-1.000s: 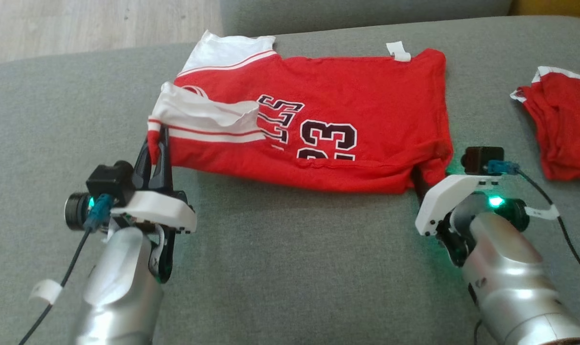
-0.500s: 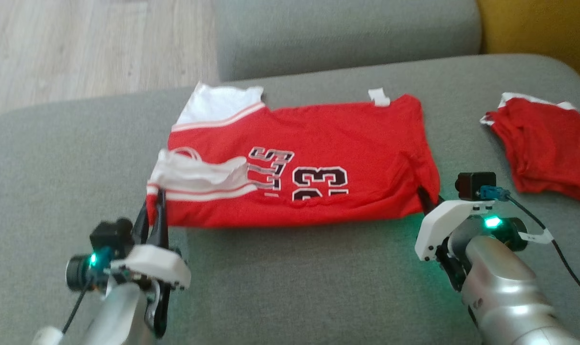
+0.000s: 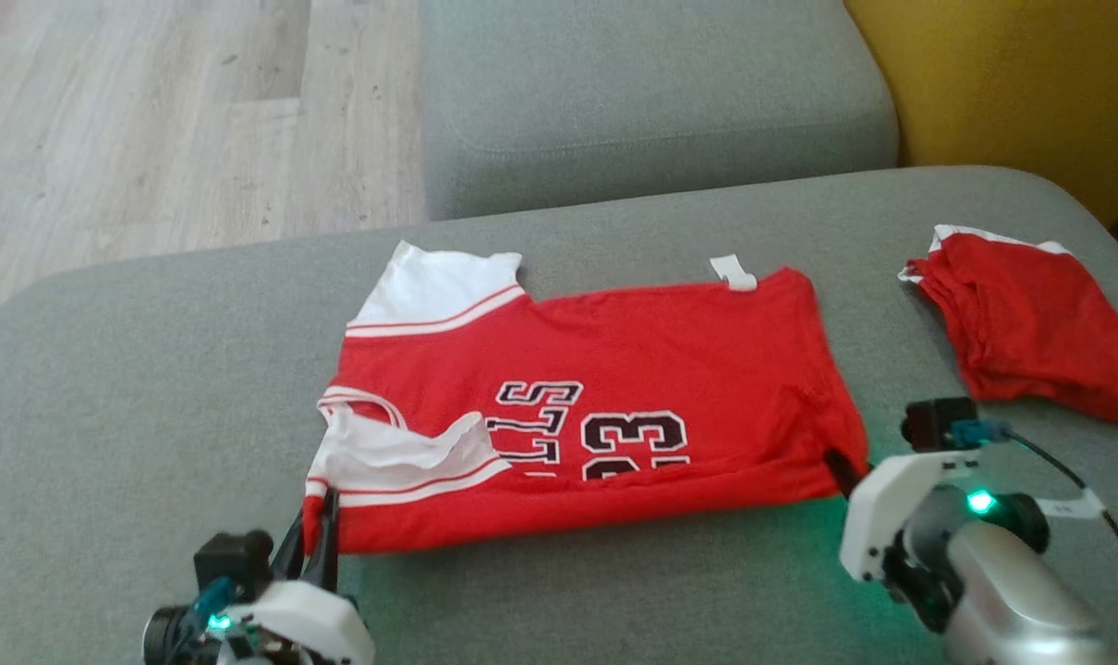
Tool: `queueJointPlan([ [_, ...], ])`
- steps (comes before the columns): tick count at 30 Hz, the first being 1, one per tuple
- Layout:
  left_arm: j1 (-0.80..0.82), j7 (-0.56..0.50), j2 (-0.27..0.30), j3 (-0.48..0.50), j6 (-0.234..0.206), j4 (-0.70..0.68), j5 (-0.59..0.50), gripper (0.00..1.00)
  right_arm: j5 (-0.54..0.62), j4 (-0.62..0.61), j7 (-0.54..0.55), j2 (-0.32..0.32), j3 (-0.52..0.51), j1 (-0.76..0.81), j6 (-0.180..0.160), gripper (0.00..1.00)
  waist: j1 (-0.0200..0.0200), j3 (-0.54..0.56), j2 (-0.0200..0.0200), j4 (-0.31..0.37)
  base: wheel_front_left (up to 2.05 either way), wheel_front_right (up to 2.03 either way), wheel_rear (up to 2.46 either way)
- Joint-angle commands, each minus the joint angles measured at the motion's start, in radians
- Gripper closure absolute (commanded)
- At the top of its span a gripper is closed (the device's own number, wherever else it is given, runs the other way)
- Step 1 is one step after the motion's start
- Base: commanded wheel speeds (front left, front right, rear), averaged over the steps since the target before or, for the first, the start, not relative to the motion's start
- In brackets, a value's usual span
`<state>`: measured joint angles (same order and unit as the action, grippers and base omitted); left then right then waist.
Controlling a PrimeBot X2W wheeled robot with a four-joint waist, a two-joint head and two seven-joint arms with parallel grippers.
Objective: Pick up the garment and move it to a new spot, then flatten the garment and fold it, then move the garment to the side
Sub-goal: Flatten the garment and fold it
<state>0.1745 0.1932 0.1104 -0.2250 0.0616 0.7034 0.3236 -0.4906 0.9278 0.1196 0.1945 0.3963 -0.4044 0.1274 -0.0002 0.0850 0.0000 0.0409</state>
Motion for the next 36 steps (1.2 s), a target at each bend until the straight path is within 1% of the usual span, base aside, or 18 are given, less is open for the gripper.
queueJointPlan([
  [1,0.029,0.001,0.031,0.036,-0.008,-0.038,0.007,1.00,-0.017,-0.057,0.010,0.029,0.021,-0.008,0.003,1.00,0.0002,0.005,0.0000,-0.003,0.00,0.00,0.00],
  [4,-0.002,-0.017,0.035,0.036,-0.015,-0.055,0.014,1.00,-0.042,-0.129,0.046,0.070,0.019,0.047,0.003,1.00,0.0002,0.013,0.0000,-0.003,0.00,0.00,0.00],
  [7,-0.033,-0.048,0.038,0.029,-0.020,-0.070,0.018,1.00,-0.045,-0.186,0.071,0.091,0.004,0.102,0.003,1.00,0.0002,0.019,0.0000,-0.002,0.00,0.00,0.00],
  [11,-0.066,-0.118,0.044,0.014,-0.028,-0.075,0.020,1.00,-0.020,-0.240,0.097,0.095,-0.021,0.163,0.003,1.00,0.0002,0.020,0.0000,0.002,0.00,0.00,0.00],
  [15,-0.082,-0.163,0.046,0.004,-0.031,-0.095,0.026,1.00,0.014,-0.288,0.099,0.078,-0.063,0.199,0.003,1.00,0.0002,0.018,0.0000,0.009,0.00,0.00,0.00],
  [16,-0.084,-0.173,0.049,-0.001,-0.032,-0.101,0.023,0.83,0.027,-0.303,0.086,0.074,-0.075,0.204,0.003,0.74,0.0002,0.017,0.0000,0.010,0.00,0.00,0.00],
  [17,-0.086,-0.177,0.052,-0.005,-0.034,-0.109,0.020,0.53,0.035,-0.318,0.077,0.067,-0.085,0.209,0.003,0.00,0.0002,0.015,0.0000,0.012,0.00,0.00,0.00],
  [18,-0.087,-0.178,0.053,-0.005,-0.038,-0.117,0.019,0.09,0.033,-0.332,0.074,0.059,-0.096,0.213,0.003,0.00,0.0002,0.014,0.0000,0.016,0.00,0.00,0.00],
  [19,-0.087,-0.178,0.053,-0.005,-0.038,-0.117,0.019,0.09,0.033,-0.332,0.074,0.059,-0.096,0.213,0.003,0.00,0.0002,0.014,0.0000,0.016,0.00,0.00,0.00],
  [20,-0.088,-0.180,0.053,-0.004,-0.041,-0.124,0.020,0.00,0.032,-0.353,0.067,0.052,-0.101,0.216,0.003,0.00,0.0002,0.012,0.0000,0.019,0.00,0.00,0.00],
  [23,-0.082,-0.162,0.057,0.005,-0.048,-0.158,0.026,0.00,0.034,-0.424,0.013,0.042,-0.138,0.214,0.003,0.00,0.0002,0.002,0.0000,0.031,0.00,0.00,0.00],
  [26,-0.055,-0.059,0.063,0.041,-0.075,-0.217,0.027,0.00,0.040,-0.494,-0.066,0.028,-0.177,0.199,0.003,0.00,0.0002,-0.016,0.0000,0.043,0.00,0.00,0.00],
  [28,-0.030,0.002,0.064,0.060,-0.079,-0.254,0.029,0.00,0.058,-0.532,-0.126,0.025,-0.207,0.180,0.003,0.00,0.0002,-0.027,0.0000,0.048,0.00,0.00,0.00],
  [29,-0.003,0.040,0.064,0.073,-0.076,-0.297,0.027,0.00,0.095,-0.569,-0.193,0.020,-0.232,0.162,0.003,0.00,0.0002,-0.036,0.0000,0.050,0.00,0.00,0.00],
  [33,0.025,0.066,0.047,0.095,-0.072,-0.390,0.013,0.00,0.175,-0.622,-0.301,-0.015,-0.283,0.149,0.003,0.00,0.0002,-0.052,0.0000,0.054,0.00,0.00,0.00],
  [36,0.024,0.068,0.027,0.097,-0.075,-0.440,-0.022,0.00,0.241,-0.653,-0.344,-0.061,-0.313,0.158,0.003,0.00,0.0002,-0.063,0.0000,0.055,0.00,0.00,0.00],
])
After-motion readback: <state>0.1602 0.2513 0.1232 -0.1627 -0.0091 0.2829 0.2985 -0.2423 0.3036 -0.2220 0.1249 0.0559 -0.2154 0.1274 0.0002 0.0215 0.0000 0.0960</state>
